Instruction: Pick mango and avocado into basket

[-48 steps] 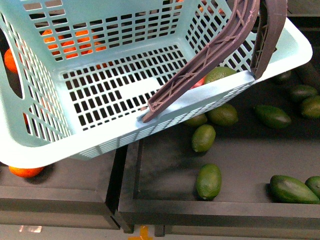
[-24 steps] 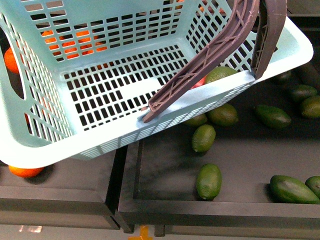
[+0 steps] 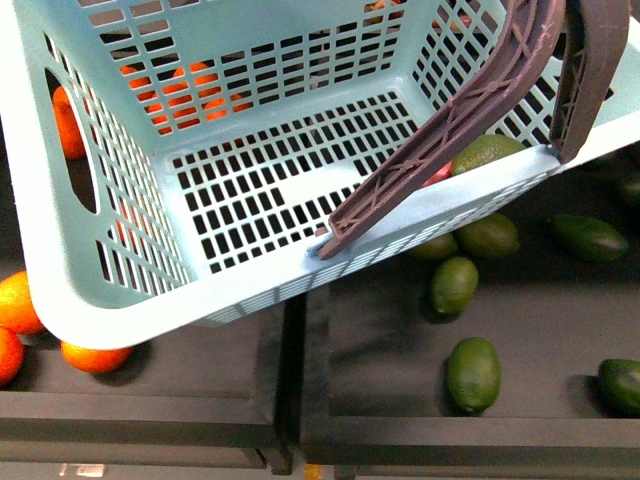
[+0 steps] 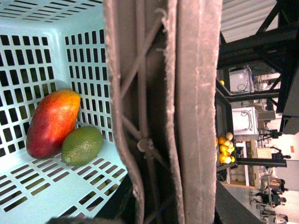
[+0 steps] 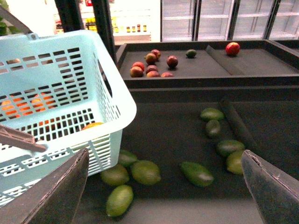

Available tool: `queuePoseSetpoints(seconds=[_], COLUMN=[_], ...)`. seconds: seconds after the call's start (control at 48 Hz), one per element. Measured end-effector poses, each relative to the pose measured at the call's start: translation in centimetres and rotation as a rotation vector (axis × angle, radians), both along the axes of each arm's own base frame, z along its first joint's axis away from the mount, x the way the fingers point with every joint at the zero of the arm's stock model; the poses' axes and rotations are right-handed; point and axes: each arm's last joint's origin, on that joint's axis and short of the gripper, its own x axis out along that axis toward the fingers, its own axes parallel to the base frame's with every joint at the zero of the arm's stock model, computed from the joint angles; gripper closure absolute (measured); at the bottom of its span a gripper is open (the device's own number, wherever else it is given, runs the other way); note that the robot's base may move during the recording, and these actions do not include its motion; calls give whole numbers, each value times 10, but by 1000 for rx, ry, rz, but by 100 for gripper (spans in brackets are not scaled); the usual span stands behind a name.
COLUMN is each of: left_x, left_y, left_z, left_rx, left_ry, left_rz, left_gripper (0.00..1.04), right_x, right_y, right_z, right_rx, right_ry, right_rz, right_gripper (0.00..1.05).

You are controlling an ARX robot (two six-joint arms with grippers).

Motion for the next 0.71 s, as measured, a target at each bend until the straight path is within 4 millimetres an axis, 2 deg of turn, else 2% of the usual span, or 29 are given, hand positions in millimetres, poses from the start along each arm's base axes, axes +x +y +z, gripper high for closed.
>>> queuePoseSetpoints(seconds=[0.709], left_x=[3], left_y=[4], left_z=[0], left_rx=[12], left_ry=[-11], left_rz=[21], left_gripper=[88], right_x=[0], right_y=[0], right_z=[0], right_rx=[0], right_ry=[2], right_rz=[3], right_gripper=[9])
